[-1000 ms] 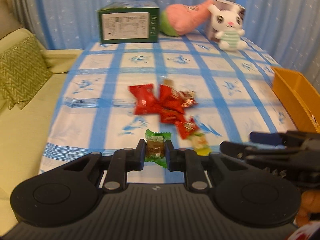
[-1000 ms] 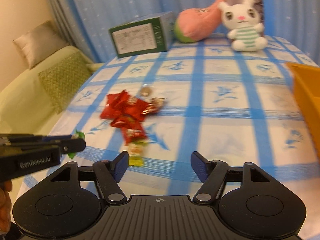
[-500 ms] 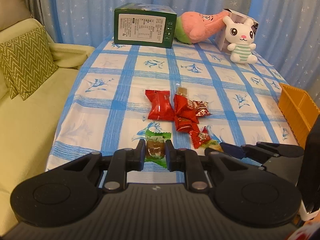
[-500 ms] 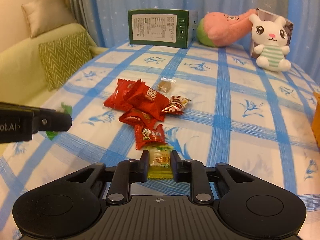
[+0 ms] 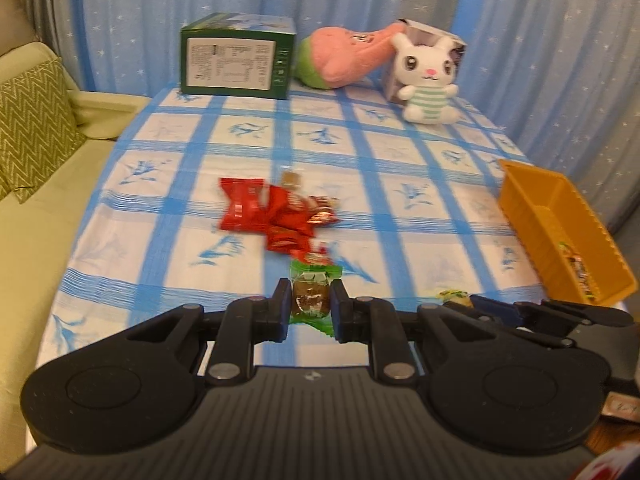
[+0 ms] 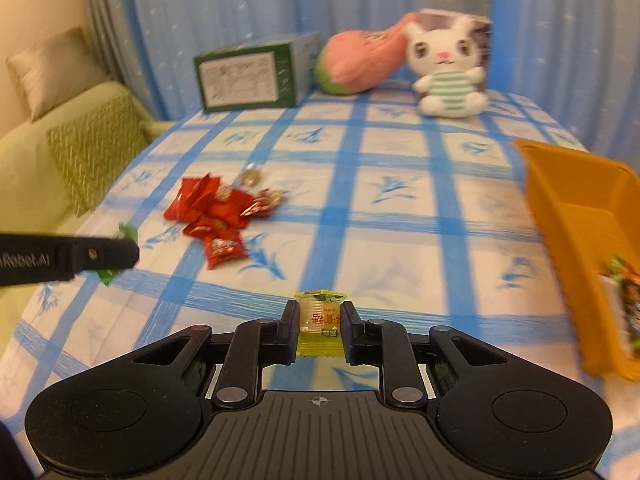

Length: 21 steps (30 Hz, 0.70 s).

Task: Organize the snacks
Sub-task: 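Carry both candies over the orange tray and open both tools to release them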

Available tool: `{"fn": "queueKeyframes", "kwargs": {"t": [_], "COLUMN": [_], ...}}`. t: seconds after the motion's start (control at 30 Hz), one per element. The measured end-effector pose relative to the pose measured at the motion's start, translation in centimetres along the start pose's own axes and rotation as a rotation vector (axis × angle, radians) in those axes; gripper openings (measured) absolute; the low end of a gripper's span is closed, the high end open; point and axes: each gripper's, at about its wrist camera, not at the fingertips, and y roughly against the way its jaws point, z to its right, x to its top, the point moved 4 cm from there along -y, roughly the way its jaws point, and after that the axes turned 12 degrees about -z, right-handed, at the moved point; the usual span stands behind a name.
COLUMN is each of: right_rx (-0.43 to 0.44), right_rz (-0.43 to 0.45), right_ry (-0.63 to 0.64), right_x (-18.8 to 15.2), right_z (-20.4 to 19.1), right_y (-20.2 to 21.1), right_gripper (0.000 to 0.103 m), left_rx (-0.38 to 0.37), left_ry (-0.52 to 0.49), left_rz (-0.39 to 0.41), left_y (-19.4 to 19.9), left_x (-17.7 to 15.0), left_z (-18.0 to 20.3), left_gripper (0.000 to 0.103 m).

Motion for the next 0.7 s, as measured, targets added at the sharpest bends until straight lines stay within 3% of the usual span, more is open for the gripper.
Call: {"fn": "queueKeyframes", "kwargs": {"t": [0.37, 0.7], "right_rx": [-0.012, -0.066], "right_rz": [0.070, 0.101], "right_ry": [-0.097, -0.171], "right_x": [-1.8, -3.7], "right_z": [4.9, 9.7], "right_y": [7.8, 11.8], "right_gripper": [0.022, 0.022], "left_rx": [-0.072, -0.119], "left_ry": [-0.050, -0.113], "left_rz": [-0.012, -0.012], "left_y": [2.2, 3.2], "left_x": [-1.8, -2.1], "left_z": [7.2, 12.7], "left_gripper": [0.018, 0.018]}}
